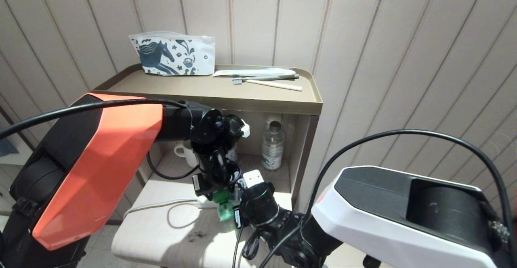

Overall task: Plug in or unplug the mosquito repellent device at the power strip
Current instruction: Hold the socket with your right hand and unplug it with your left hand

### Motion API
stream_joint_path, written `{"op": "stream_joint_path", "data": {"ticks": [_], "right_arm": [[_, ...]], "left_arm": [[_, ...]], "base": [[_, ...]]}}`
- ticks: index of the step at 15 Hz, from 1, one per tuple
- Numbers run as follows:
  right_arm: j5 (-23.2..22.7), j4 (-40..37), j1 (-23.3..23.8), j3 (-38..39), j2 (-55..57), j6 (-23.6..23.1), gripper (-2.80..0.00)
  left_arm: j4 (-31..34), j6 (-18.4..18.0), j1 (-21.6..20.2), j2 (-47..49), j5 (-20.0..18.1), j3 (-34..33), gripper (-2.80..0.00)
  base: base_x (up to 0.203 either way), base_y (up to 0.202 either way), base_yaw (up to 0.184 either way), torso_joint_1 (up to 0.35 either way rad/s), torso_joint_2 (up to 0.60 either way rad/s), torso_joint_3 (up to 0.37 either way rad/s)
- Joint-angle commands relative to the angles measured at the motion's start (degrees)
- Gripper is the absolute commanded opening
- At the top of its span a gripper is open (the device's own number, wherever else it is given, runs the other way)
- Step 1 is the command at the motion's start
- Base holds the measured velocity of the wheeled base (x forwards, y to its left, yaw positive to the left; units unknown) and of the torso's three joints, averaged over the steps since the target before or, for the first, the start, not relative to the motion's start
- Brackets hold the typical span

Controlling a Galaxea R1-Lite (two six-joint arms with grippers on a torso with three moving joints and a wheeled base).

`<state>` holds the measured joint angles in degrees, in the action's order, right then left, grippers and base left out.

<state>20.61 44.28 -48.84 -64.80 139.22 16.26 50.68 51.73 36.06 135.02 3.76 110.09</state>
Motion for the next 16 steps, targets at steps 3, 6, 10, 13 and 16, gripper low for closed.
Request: {"op": "stream_joint_path", "data": {"ticks": [3, 6, 10, 13, 16], "right_arm": [[0.0, -0.3, 0.0, -0.3, 2.1, -0.2, -2.8], [0.0, -0.3, 0.0, -0.2, 2.2, -0.4, -2.8], [0.0, -0.3, -0.1, -0.2, 2.2, -0.5, -2.8], [0.0, -0.3, -0.2, -0.1, 2.0, -0.5, -2.8], [0.0, -0.3, -0.2, 0.1, 2.0, -0.5, -2.8]], "left_arm": [[-0.1, 0.2, -0.6, -2.4, 0.0, 0.1, -2.8], [-1.1, -0.2, -0.7, -3.8, -0.1, 0.2, -2.8], [-0.9, -0.6, -0.8, -5.0, -0.1, 0.2, -2.8], [-1.0, -0.6, -1.3, -4.8, -0.1, 0.2, -2.8], [-0.8, -0.5, -1.3, -4.4, -0.2, 0.1, -2.8]], "base": [[0.0, 0.0, 0.0, 0.0, 0.0, 0.0], [0.0, 0.0, 0.0, 0.0, 0.0, 0.0], [0.0, 0.0, 0.0, 0.0, 0.0, 0.0], [0.0, 0.0, 0.0, 0.0, 0.0, 0.0], [0.0, 0.0, 0.0, 0.0, 0.0, 0.0]]}}
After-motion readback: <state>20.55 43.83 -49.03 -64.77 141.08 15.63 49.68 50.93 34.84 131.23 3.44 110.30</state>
